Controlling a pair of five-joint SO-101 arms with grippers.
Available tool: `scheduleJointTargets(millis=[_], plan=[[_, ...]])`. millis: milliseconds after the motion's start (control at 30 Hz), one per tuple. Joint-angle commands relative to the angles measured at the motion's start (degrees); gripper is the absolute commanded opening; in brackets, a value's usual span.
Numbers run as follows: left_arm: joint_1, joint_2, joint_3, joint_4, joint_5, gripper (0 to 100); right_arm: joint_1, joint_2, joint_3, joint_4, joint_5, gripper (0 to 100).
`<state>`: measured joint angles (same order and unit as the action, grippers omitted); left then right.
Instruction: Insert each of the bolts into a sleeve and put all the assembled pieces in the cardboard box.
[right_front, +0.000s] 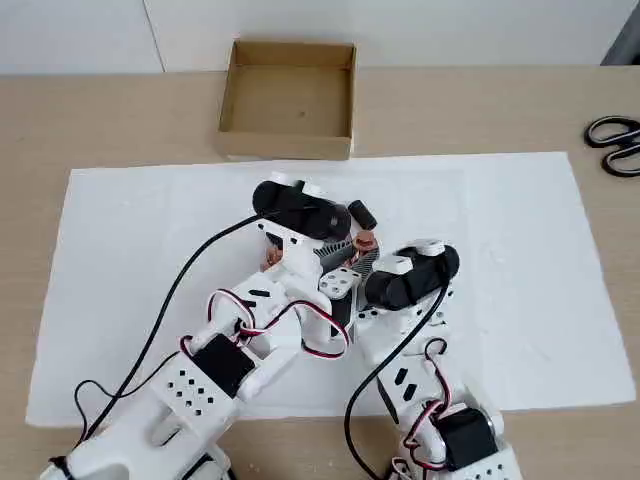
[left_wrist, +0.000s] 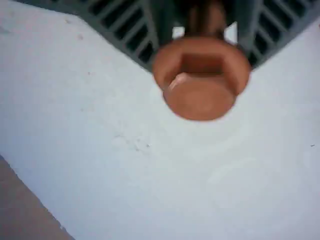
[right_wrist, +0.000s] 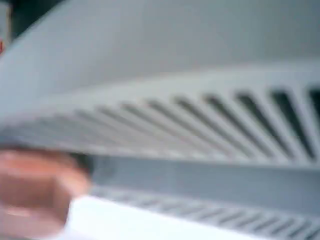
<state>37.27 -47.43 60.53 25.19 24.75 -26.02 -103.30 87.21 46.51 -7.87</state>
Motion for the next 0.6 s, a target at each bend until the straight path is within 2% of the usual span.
scheduleJointTargets(millis=[0, 133, 300, 400, 567], plan=[[-0.18, -0.97, -1.89, 0.00, 0.35, 8, -0.31, -0.66, -1.85, -1.36, -0.44, 0.4], [0.09, -1.14, -2.15, 1.23, 0.18, 9, -0.31, -0.66, -1.85, -1.36, -0.44, 0.4], [-0.18, -6.59, -3.56, 8.35, 0.09, 21, -0.31, -0.66, -1.85, -1.36, -0.44, 0.4], [-0.62, -9.05, -3.56, 11.43, -0.44, 21, -0.31, -0.66, -1.85, -1.36, -0.44, 0.4], [-5.98, -10.73, -3.74, 14.15, -1.93, 21, -0.31, -0.66, -1.85, -1.36, -0.44, 0.4]])
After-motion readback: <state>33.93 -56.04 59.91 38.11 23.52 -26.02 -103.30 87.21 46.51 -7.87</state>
